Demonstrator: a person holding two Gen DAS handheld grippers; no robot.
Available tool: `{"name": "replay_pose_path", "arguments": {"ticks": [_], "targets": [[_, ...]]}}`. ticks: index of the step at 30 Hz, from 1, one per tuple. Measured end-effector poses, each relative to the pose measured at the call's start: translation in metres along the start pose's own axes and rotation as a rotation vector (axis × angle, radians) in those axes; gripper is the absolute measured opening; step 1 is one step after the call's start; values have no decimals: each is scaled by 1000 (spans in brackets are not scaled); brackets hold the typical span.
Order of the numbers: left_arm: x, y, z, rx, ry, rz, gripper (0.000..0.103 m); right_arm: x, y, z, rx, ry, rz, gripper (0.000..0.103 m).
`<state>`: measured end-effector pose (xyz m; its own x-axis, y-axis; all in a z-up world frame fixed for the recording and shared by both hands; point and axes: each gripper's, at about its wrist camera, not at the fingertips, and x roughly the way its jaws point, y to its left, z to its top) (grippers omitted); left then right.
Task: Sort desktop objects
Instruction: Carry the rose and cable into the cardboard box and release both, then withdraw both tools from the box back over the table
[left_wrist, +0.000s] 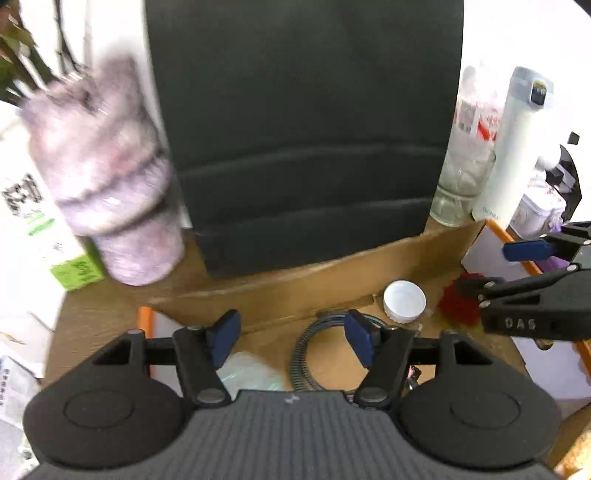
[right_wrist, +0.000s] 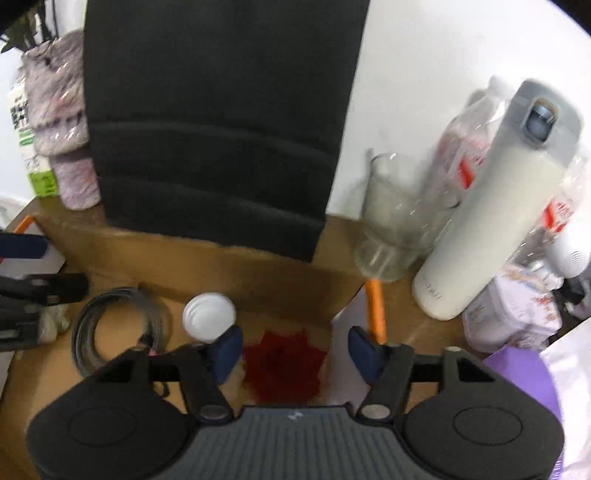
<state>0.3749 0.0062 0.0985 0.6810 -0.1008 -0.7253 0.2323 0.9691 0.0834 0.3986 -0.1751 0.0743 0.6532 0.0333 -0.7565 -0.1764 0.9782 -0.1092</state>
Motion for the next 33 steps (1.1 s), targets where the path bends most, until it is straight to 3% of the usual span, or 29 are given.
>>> {"name": "replay_pose_path", "arguments": {"ticks": [4, 7, 10, 14, 18, 23, 26, 28, 33], "targets": [[-41, 6, -6, -15, -58, -1, 80, -36, -8, 1, 36, -56, 29, 75], [-64, 8, -14, -73, -44, -27, 81, -70, -9, -11, 45, -81, 58, 77], [-93, 4, -34, -144, -36, 22, 81, -100, -6, -31, 37, -91, 70, 78], [-152, -14, -93, -220, -131, -58, 86, -146, 4, -84, 40, -150, 132, 78], [-206, -41, -183, -242, -233, -86, 88, -193, 23, -159, 58, -207, 199, 81], [-237, -80, -278, -131, -249, -79, 90, -232, 50, -264, 24, -196, 231, 84], [-227, -79, -312, -153, -183, -100, 92, -245, 58, -309, 37, -211, 208, 84], [-227, -79, -327, -175, -179, -57, 91, -250, 61, -327, 54, -221, 192, 84], [-240, -96, -352, -82, -246, 64, 91, -265, 66, -356, 10, -285, 188, 86]]}}
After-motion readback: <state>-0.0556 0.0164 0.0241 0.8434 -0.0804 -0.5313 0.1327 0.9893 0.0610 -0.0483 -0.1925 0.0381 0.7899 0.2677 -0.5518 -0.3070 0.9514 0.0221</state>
